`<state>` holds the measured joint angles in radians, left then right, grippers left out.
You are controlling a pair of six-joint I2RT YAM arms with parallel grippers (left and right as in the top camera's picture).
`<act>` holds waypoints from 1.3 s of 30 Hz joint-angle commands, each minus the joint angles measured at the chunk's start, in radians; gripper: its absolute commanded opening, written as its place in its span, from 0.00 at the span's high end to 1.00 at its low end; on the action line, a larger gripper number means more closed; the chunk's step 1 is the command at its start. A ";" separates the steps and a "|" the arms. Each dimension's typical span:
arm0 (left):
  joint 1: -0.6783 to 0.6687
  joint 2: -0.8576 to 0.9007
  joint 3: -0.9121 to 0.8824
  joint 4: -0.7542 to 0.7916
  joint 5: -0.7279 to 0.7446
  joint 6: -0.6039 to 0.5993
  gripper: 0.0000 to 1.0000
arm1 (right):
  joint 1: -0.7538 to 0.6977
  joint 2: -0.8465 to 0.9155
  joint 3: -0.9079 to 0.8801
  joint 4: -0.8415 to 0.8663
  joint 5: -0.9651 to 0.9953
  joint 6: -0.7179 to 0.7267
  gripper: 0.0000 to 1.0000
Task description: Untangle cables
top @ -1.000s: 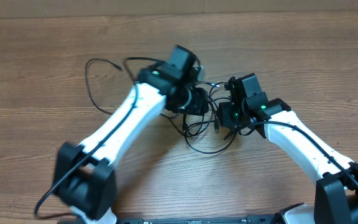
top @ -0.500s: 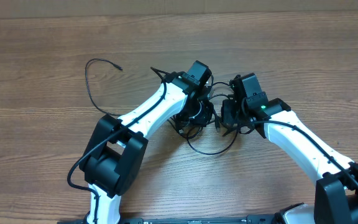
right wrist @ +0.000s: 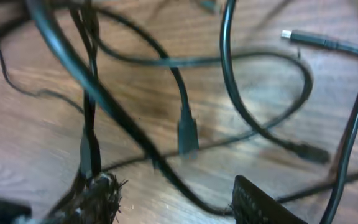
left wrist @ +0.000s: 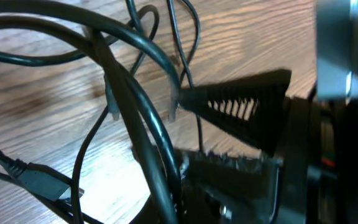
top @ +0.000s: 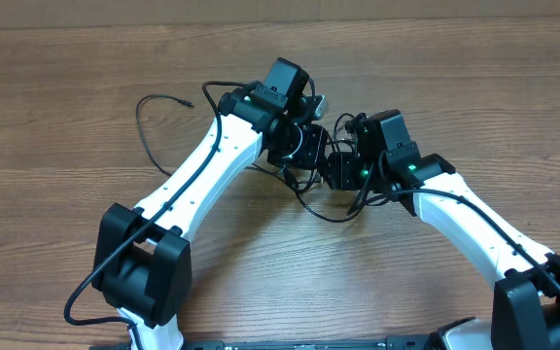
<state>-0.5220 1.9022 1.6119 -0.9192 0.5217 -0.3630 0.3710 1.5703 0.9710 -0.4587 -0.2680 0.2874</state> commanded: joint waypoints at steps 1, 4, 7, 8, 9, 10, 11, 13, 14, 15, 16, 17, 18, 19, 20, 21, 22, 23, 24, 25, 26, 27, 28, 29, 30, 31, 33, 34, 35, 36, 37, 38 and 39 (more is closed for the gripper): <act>-0.008 -0.044 0.022 -0.005 0.133 0.027 0.96 | 0.002 0.003 -0.006 0.047 0.044 -0.006 0.49; -0.006 -0.063 0.022 -0.034 0.115 0.069 0.96 | 0.002 0.003 -0.006 0.072 0.150 0.001 0.91; 0.008 -0.070 0.022 -0.090 0.024 0.076 0.96 | 0.002 0.003 -0.006 0.067 0.211 0.000 0.96; 0.016 -0.070 0.022 -0.108 0.006 0.076 0.96 | 0.000 0.003 -0.006 0.060 0.249 0.001 0.96; 0.023 -0.070 0.022 -0.123 -0.008 0.077 0.96 | -0.001 0.003 -0.006 0.052 0.281 0.001 0.96; 0.035 -0.070 0.022 -0.142 -0.023 0.092 0.96 | -0.002 0.003 -0.005 0.041 0.321 0.001 0.96; 0.056 -0.070 0.022 -0.169 -0.055 0.108 0.96 | -0.006 0.003 -0.005 0.023 0.395 0.002 0.96; 0.089 -0.070 0.022 -0.206 -0.112 0.116 0.96 | -0.017 0.002 -0.002 -0.001 0.479 0.026 0.96; 0.122 -0.070 0.022 -0.237 -0.171 0.117 0.96 | -0.034 0.001 0.008 -0.031 0.544 0.053 0.96; 0.147 -0.070 0.022 -0.257 -0.214 0.117 0.96 | -0.052 0.000 0.022 -0.061 0.586 0.062 0.96; 0.171 -0.071 0.022 -0.275 -0.246 0.116 0.96 | -0.068 -0.001 0.037 -0.085 0.607 0.062 0.96; 0.201 -0.072 0.022 -0.290 -0.275 0.117 0.96 | -0.092 -0.003 0.060 -0.117 0.624 0.061 0.96; 0.243 -0.074 0.023 -0.304 -0.295 0.117 0.96 | -0.124 -0.006 0.095 -0.156 0.639 0.061 0.96; 0.293 -0.076 0.023 -0.311 -0.296 0.117 0.96 | -0.159 -0.010 0.135 -0.198 0.651 0.061 0.96; 0.323 -0.078 0.023 -0.312 -0.293 0.117 0.96 | -0.183 -0.013 0.165 -0.225 0.653 0.061 0.96; 0.349 -0.080 0.023 -0.312 -0.289 0.117 0.96 | -0.207 -0.016 0.195 -0.249 0.653 0.061 0.96; 0.386 -0.085 0.023 -0.312 -0.282 0.116 0.96 | -0.239 -0.019 0.237 -0.279 0.653 0.061 0.96; 0.433 -0.098 0.023 -0.312 -0.262 0.117 0.96 | -0.280 -0.022 0.292 -0.317 0.653 0.061 0.96; 0.445 -0.101 0.023 -0.311 -0.259 0.117 0.96 | -0.294 -0.022 0.314 -0.333 0.653 0.061 0.96; 0.470 -0.114 0.023 -0.311 -0.258 0.117 0.96 | -0.323 -0.023 0.357 -0.361 0.653 0.061 0.96; 0.488 -0.125 0.023 -0.309 -0.258 0.117 0.96 | -0.344 -0.024 0.387 -0.378 0.653 0.061 0.96; 0.509 -0.148 0.023 -0.304 -0.258 0.117 0.96 | -0.362 -0.024 0.417 -0.391 0.651 0.061 0.96; 0.514 -0.159 0.023 -0.301 -0.258 0.117 0.96 | -0.371 -0.024 0.433 -0.396 0.648 0.061 0.96; 0.518 -0.177 0.023 -0.294 -0.258 0.123 0.96 | -0.377 -0.024 0.460 -0.404 0.632 0.055 0.96; 0.519 -0.188 0.023 -0.290 -0.258 0.125 0.95 | -0.378 -0.024 0.476 -0.409 0.610 0.044 0.96; 0.519 -0.202 0.023 -0.283 -0.257 0.129 0.89 | -0.378 -0.024 0.491 -0.412 0.575 0.019 0.96; 0.519 -0.227 0.023 -0.276 -0.259 0.140 0.45 | -0.375 -0.026 0.507 -0.415 0.511 -0.019 0.96; 0.519 -0.238 0.023 -0.275 -0.259 0.140 0.32 | -0.372 -0.029 0.511 -0.416 0.490 -0.031 0.96; 0.521 -0.247 0.023 -0.274 -0.259 0.140 0.30 | -0.371 -0.033 0.511 -0.416 0.491 -0.030 0.96; 0.526 -0.257 0.023 -0.273 -0.262 0.140 0.30 | -0.371 -0.038 0.511 -0.417 0.491 -0.030 0.96; 0.530 -0.263 0.023 -0.273 -0.262 0.139 0.30 | -0.371 -0.042 0.511 -0.417 0.491 -0.030 0.96; 0.536 -0.273 0.023 -0.271 -0.255 0.138 0.30 | -0.371 -0.053 0.511 -0.416 0.484 -0.031 0.96; 0.536 -0.277 0.023 -0.269 -0.243 0.138 0.30 | -0.371 -0.059 0.511 -0.415 0.469 -0.031 0.96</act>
<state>0.0139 1.6630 1.6207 -1.1923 0.2909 -0.2508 -0.0071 1.5593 1.4532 -0.8776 0.2127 0.2718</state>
